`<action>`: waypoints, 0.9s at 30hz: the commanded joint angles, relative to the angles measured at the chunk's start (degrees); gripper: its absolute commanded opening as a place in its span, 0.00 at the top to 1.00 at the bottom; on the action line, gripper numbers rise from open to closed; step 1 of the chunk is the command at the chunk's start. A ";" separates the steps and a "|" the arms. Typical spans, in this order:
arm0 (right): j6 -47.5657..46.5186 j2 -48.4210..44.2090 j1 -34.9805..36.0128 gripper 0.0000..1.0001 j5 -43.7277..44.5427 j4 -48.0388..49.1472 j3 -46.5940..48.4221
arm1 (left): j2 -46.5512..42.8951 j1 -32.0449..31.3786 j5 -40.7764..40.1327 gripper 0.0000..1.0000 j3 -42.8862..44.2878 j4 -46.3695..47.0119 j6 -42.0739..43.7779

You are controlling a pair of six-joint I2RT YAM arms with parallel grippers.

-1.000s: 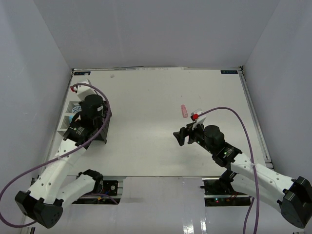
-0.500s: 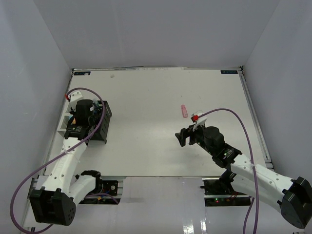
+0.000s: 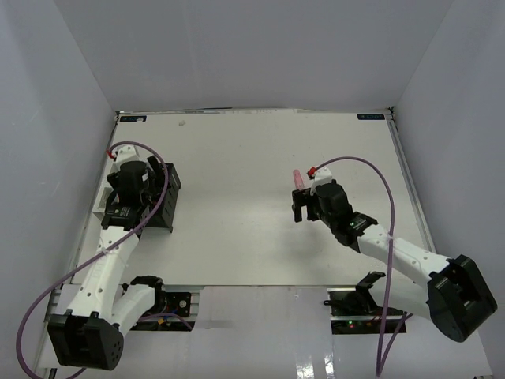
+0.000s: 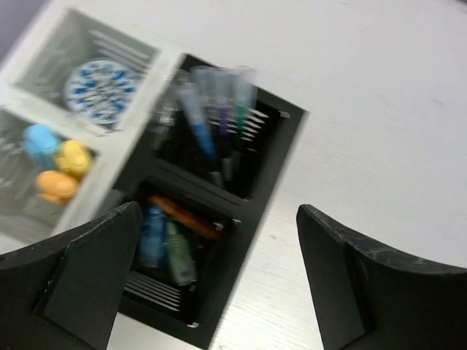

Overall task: Sort the stationery into containers
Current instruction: Place the pen in the storage box, then pick up the pen from the center of the board.

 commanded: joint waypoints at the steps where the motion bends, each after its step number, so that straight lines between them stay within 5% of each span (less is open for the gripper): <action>1: -0.11 5.05 -3.54 0.05 0.31 -1.20 6.02 | -2.85 0.26 16.30 0.02 1.26 3.26 1.62; 5: -1.07 12.87 -6.18 0.03 -0.22 -3.04 12.61 | -3.21 0.18 38.78 0.02 1.35 6.68 0.57; 9: -1.87 22.52 -8.28 0.00 -0.48 -6.01 19.55 | -2.32 -0.35 48.92 0.02 0.57 8.10 -0.84; 17: -2.40 35.64 -9.43 0.16 0.13 -9.98 33.35 | -3.82 -1.49 52.64 0.02 -3.30 9.42 -2.86; 27: -1.17 44.96 -10.75 0.25 0.22 -11.30 39.69 | -5.05 -2.55 54.40 0.02 -4.89 9.42 -3.65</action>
